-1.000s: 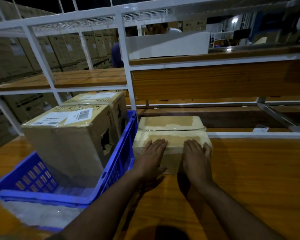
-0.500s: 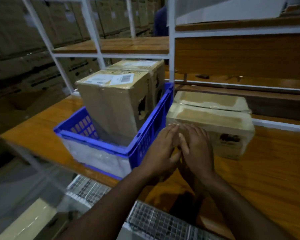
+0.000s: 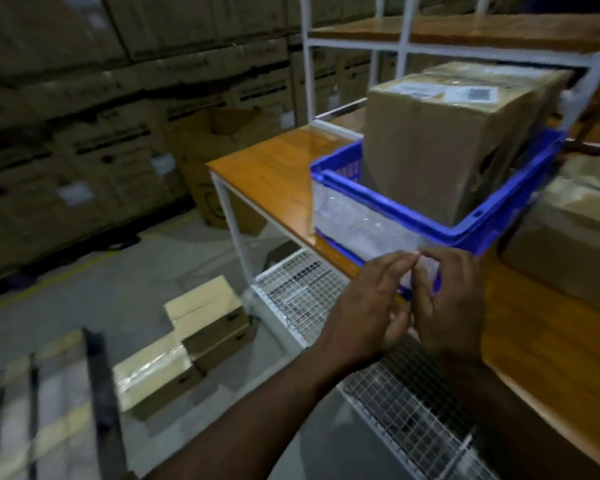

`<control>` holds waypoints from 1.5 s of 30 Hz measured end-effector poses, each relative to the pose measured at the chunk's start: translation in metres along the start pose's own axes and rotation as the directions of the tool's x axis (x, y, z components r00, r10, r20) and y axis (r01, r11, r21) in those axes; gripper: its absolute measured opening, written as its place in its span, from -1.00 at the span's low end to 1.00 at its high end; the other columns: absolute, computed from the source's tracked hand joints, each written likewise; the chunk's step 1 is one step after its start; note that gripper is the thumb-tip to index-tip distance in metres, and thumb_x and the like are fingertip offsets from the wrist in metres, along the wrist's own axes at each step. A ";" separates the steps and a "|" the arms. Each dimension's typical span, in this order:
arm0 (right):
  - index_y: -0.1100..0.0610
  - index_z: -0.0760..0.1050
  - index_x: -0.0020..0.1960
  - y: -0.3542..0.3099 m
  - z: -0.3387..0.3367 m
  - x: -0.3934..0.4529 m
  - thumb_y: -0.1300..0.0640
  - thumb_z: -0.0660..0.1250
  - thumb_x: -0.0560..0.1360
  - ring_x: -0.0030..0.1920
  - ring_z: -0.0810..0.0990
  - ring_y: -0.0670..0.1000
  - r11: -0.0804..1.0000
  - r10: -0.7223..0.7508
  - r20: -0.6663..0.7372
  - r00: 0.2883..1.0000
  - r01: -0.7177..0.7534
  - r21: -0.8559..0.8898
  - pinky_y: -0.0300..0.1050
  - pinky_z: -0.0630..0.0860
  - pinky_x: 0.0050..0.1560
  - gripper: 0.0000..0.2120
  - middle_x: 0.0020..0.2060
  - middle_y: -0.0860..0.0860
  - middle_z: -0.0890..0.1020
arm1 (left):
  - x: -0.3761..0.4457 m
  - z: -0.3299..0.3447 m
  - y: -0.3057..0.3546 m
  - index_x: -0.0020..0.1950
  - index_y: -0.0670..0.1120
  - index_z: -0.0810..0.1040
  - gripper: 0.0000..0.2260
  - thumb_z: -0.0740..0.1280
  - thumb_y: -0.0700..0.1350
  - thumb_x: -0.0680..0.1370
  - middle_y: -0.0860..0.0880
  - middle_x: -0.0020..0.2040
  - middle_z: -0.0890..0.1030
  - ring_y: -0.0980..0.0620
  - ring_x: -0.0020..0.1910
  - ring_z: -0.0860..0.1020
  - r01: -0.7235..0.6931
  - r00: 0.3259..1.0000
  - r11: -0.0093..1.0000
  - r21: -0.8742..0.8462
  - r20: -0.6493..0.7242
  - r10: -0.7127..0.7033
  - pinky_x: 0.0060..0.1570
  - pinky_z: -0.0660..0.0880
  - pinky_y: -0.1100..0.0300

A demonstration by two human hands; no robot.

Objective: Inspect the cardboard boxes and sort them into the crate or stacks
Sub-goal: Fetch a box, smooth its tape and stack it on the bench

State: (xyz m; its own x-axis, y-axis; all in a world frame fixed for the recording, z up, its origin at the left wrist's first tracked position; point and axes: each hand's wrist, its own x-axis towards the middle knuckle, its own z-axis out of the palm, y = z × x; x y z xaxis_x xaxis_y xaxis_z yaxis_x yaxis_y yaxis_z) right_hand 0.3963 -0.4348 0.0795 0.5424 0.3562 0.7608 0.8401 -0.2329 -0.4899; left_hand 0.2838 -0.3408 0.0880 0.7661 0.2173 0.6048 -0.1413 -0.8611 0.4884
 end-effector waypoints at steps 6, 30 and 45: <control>0.18 0.55 0.10 -0.094 0.075 -0.058 0.13 0.27 0.57 0.05 0.53 0.13 0.991 -0.055 0.240 0.969 0.023 0.135 0.08 0.43 0.13 -0.82 0.00 0.09 0.60 | -0.126 -0.081 -0.052 0.55 -0.11 0.30 -0.44 0.38 -0.14 0.57 -0.05 0.51 0.36 0.02 0.50 0.31 0.267 0.963 0.954 0.139 -0.083 -0.257 0.49 0.26 0.14; 0.11 0.54 0.09 -0.245 0.413 -0.164 0.09 0.33 0.56 0.05 0.53 0.09 0.984 -0.102 0.836 0.540 -0.072 0.166 0.11 0.49 0.11 -0.86 -0.02 0.06 0.59 | -0.339 -0.244 -0.299 0.54 -0.08 0.32 -0.48 0.37 -0.10 0.60 -0.07 0.44 0.42 -0.04 0.41 0.42 0.953 0.287 0.304 0.010 -0.362 -0.887 0.39 0.40 -0.01; 0.12 0.54 0.17 -0.153 0.636 -0.089 0.06 0.31 0.57 0.10 0.51 0.09 0.997 -0.003 0.945 0.327 -0.066 0.026 0.09 0.49 0.14 -0.78 0.06 0.08 0.58 | -0.263 -0.217 -0.525 0.48 -0.12 0.39 -0.58 0.32 -0.05 0.65 -0.08 0.36 0.50 -0.01 0.34 0.48 0.994 0.061 0.083 -0.066 -0.288 -0.956 0.30 0.40 0.15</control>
State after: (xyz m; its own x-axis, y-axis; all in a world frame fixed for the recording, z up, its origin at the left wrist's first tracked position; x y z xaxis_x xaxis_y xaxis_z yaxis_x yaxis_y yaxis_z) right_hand 0.2218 0.1446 -0.1838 0.1776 0.9723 -0.1521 0.8023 -0.2325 -0.5498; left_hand 0.0207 0.1538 -0.1911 0.0009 0.9686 -0.2487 0.7089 0.1747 0.6833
